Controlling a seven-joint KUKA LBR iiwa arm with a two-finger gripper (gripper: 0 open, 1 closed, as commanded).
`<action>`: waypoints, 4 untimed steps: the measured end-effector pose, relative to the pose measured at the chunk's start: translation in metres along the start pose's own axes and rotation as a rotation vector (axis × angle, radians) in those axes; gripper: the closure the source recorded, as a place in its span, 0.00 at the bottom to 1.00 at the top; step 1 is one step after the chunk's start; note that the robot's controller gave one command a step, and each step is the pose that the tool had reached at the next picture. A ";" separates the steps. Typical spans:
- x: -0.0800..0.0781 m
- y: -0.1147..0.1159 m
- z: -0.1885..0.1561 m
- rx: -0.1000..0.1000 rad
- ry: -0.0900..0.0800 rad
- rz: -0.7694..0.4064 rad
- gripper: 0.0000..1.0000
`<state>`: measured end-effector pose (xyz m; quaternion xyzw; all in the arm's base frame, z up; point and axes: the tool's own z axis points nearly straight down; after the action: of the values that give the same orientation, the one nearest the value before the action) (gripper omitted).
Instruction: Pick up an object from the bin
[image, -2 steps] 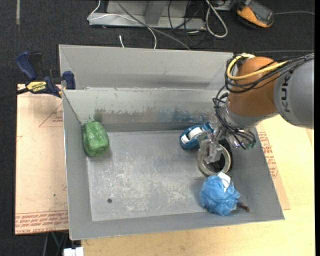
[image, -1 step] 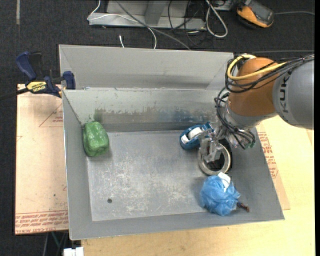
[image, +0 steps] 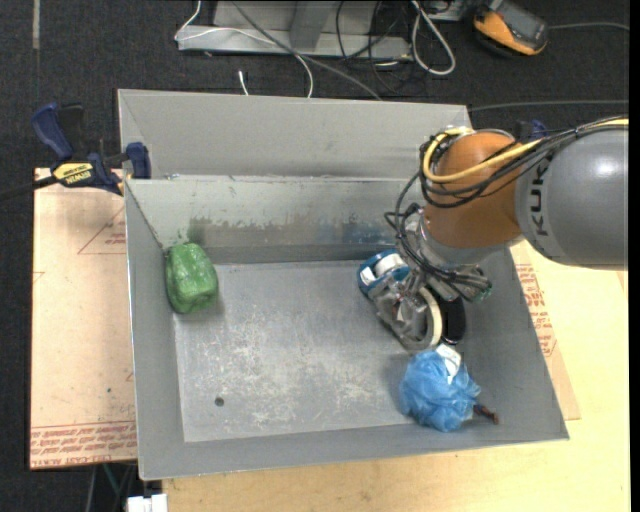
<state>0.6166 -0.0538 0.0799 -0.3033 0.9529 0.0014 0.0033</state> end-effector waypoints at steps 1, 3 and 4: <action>-0.001 -0.008 -0.002 -0.005 0.000 0.028 1.00; 0.000 -0.042 0.001 -0.013 0.006 0.094 1.00; 0.051 -0.001 0.004 0.005 -0.014 -0.040 1.00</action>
Offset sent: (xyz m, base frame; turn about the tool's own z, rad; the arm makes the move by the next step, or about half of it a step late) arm 0.0014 0.0153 0.0606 -0.6657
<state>0.5753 -0.0836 0.0757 -0.3222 0.9466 0.0011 0.0108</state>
